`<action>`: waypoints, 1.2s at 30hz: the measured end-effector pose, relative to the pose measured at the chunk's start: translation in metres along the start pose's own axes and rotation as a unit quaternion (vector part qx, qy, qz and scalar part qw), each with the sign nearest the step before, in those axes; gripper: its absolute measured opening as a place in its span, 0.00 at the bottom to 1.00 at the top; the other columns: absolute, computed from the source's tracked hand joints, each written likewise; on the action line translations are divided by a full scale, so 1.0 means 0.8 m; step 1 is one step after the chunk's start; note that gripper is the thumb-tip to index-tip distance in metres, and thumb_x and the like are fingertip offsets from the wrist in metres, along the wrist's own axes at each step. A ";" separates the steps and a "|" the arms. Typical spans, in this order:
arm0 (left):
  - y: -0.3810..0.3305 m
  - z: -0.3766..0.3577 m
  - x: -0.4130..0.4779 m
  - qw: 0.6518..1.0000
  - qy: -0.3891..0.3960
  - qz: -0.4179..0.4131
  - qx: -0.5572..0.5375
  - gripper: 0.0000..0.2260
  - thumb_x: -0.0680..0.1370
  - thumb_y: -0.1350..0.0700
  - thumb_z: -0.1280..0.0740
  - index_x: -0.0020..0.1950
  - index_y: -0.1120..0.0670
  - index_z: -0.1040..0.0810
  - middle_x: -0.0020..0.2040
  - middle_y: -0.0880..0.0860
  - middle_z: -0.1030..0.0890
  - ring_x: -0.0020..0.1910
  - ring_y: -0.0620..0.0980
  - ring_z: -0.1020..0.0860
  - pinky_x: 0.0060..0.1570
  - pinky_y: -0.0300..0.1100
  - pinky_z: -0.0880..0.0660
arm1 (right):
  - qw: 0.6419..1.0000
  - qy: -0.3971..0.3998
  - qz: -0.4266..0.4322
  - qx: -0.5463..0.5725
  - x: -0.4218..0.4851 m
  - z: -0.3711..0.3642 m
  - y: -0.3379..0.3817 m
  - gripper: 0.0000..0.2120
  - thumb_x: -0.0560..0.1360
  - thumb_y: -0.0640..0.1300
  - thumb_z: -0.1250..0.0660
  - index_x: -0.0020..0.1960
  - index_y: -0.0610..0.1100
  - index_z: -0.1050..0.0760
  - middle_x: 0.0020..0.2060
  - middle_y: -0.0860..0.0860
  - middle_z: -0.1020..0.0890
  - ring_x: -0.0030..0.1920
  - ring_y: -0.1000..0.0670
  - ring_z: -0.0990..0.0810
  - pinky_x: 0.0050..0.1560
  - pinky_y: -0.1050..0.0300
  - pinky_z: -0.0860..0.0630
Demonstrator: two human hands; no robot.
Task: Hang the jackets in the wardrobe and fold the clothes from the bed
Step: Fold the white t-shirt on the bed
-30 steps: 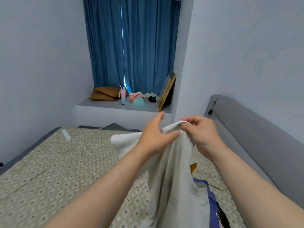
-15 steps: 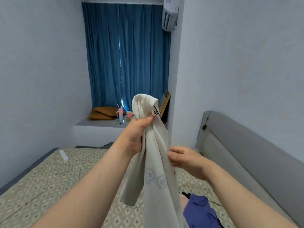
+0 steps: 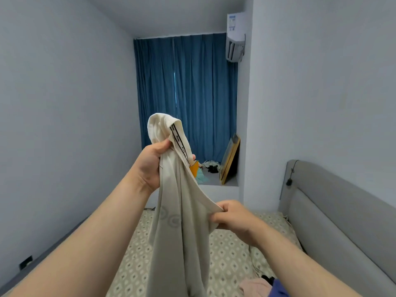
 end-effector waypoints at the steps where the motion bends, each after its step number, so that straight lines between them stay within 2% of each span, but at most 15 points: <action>1: -0.006 0.006 0.000 1.000 -0.008 -0.010 0.007 0.15 0.82 0.53 0.40 0.47 0.60 0.18 0.43 0.63 0.17 0.41 0.61 0.16 0.45 0.58 0.18 | 0.999 -0.034 0.008 -0.005 0.002 0.003 0.002 0.07 0.65 0.35 0.34 0.42 0.35 0.20 0.38 0.44 0.20 0.42 0.48 0.21 0.51 0.49 0.21; 3: -0.017 0.018 -0.001 0.999 -0.017 -0.027 0.023 0.15 0.82 0.55 0.41 0.44 0.58 0.17 0.41 0.60 0.16 0.40 0.58 0.16 0.43 0.53 0.17 | 0.994 -0.097 0.022 -0.038 0.003 0.017 0.007 0.06 0.66 0.34 0.33 0.37 0.42 0.19 0.35 0.47 0.21 0.39 0.50 0.24 0.45 0.53 0.26; 5: -0.033 0.036 -0.004 0.996 -0.027 -0.056 0.071 0.09 0.80 0.57 0.37 0.46 0.57 0.18 0.40 0.56 0.16 0.39 0.53 0.16 0.39 0.47 0.17 | 0.984 -0.142 0.031 -0.102 -0.004 0.037 0.016 0.12 0.69 0.32 0.34 0.40 0.46 0.16 0.35 0.52 0.19 0.37 0.54 0.24 0.41 0.59 0.28; 6: -0.041 0.045 -0.006 0.992 -0.026 -0.068 0.106 0.05 0.77 0.58 0.33 0.47 0.56 0.18 0.41 0.55 0.15 0.39 0.52 0.16 0.39 0.46 0.18 | 0.977 -0.158 0.041 -0.135 -0.008 0.047 0.023 0.14 0.71 0.32 0.34 0.42 0.48 0.15 0.35 0.54 0.18 0.36 0.56 0.23 0.39 0.63 0.28; 8: -0.054 0.064 -0.007 0.979 -0.015 -0.079 0.187 0.08 0.69 0.59 0.30 0.47 0.56 0.18 0.41 0.54 0.15 0.41 0.52 0.16 0.40 0.46 0.19 | 0.953 -0.208 0.071 -0.210 -0.015 0.067 0.038 0.14 0.72 0.34 0.33 0.45 0.52 0.17 0.36 0.58 0.18 0.37 0.58 0.22 0.36 0.70 0.30; 12: -0.072 0.094 -0.018 0.936 -0.033 -0.103 0.334 0.07 0.65 0.61 0.33 0.36 0.53 0.16 0.37 0.52 0.17 0.36 0.47 0.19 0.35 0.37 0.23 | 0.921 -0.267 0.111 -0.261 -0.008 0.087 0.049 0.20 0.75 0.38 0.31 0.62 0.58 0.28 0.36 0.55 0.24 0.39 0.53 0.25 0.36 0.68 0.32; 13: -0.074 0.101 -0.024 0.930 -0.046 -0.107 0.349 0.08 0.65 0.61 0.33 0.35 0.52 0.15 0.36 0.52 0.17 0.35 0.46 0.19 0.34 0.37 0.23 | 0.914 -0.269 0.116 -0.281 -0.001 0.087 0.049 0.17 0.76 0.38 0.32 0.59 0.57 0.24 0.34 0.55 0.25 0.38 0.51 0.26 0.35 0.66 0.33; 14: -0.075 0.110 -0.028 0.925 -0.063 -0.110 0.360 0.08 0.65 0.61 0.33 0.34 0.51 0.15 0.36 0.52 0.16 0.34 0.46 0.20 0.34 0.37 0.23 | 0.910 -0.265 0.116 -0.298 0.006 0.082 0.050 0.13 0.76 0.37 0.33 0.48 0.56 0.20 0.31 0.56 0.26 0.37 0.50 0.28 0.33 0.63 0.36; 15: -0.076 0.118 -0.036 0.920 -0.086 -0.108 0.367 0.08 0.65 0.60 0.32 0.34 0.50 0.15 0.35 0.51 0.16 0.34 0.46 0.19 0.34 0.37 0.23 | 0.906 -0.259 0.109 -0.317 0.016 0.077 0.048 0.17 0.76 0.37 0.35 0.34 0.55 0.23 0.27 0.56 0.27 0.35 0.50 0.30 0.32 0.60 0.37; 17: -0.077 0.140 -0.051 0.910 -0.128 -0.100 0.382 0.07 0.62 0.59 0.30 0.35 0.50 0.15 0.35 0.51 0.16 0.34 0.45 0.19 0.35 0.38 0.22 | 0.912 -0.241 0.088 -0.321 0.037 0.060 0.040 0.21 0.77 0.37 0.36 0.27 0.52 0.27 0.26 0.56 0.25 0.33 0.50 0.29 0.33 0.56 0.35; 20: -0.083 0.194 -0.081 0.875 -0.196 -0.087 0.434 0.06 0.61 0.55 0.27 0.36 0.52 0.15 0.35 0.50 0.16 0.36 0.47 0.20 0.37 0.40 0.24 | 0.929 -0.220 0.086 -0.286 0.071 0.029 0.030 0.13 0.78 0.36 0.40 0.36 0.44 0.27 0.34 0.50 0.22 0.39 0.46 0.25 0.36 0.54 0.34; 21: -0.088 0.214 -0.095 0.854 -0.231 -0.087 0.458 0.01 0.65 0.57 0.26 0.35 0.53 0.16 0.32 0.48 0.18 0.34 0.46 0.22 0.35 0.39 0.27 | 0.934 -0.211 0.091 -0.272 0.083 0.017 0.028 0.12 0.79 0.36 0.41 0.37 0.42 0.27 0.35 0.48 0.22 0.40 0.46 0.25 0.36 0.55 0.34; 25: -0.098 0.303 -0.157 0.768 -0.297 -0.043 0.565 0.10 0.78 0.61 0.31 0.36 0.60 0.22 0.29 0.48 0.28 0.31 0.46 0.33 0.29 0.39 0.38 | 0.947 -0.151 0.132 -0.250 0.122 -0.049 0.039 0.17 0.83 0.46 0.39 0.35 0.46 0.28 0.34 0.51 0.22 0.39 0.48 0.25 0.39 0.56 0.32; 31: -0.122 0.418 -0.225 0.807 -0.401 -0.036 0.431 0.12 0.83 0.53 0.38 0.47 0.57 0.20 0.43 0.56 0.20 0.42 0.52 0.25 0.43 0.46 0.31 | 0.961 -0.055 0.171 -0.212 0.172 -0.177 0.078 0.15 0.82 0.46 0.38 0.40 0.41 0.22 0.35 0.48 0.20 0.37 0.51 0.27 0.38 0.54 0.33; 36: -0.146 0.506 -0.266 0.810 -0.455 -0.053 0.365 0.13 0.84 0.53 0.41 0.44 0.54 0.22 0.38 0.53 0.19 0.38 0.53 0.24 0.39 0.45 0.29 | 0.968 0.019 0.166 -0.188 0.220 -0.281 0.095 0.12 0.81 0.44 0.36 0.45 0.37 0.21 0.37 0.43 0.21 0.37 0.52 0.28 0.39 0.54 0.33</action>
Point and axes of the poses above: each hand's wrist, its own x-axis towards the middle knuckle, its own z-axis out of the back of the hand, y = z × x, the point moved 4 cm from there along x, towards the middle knuckle
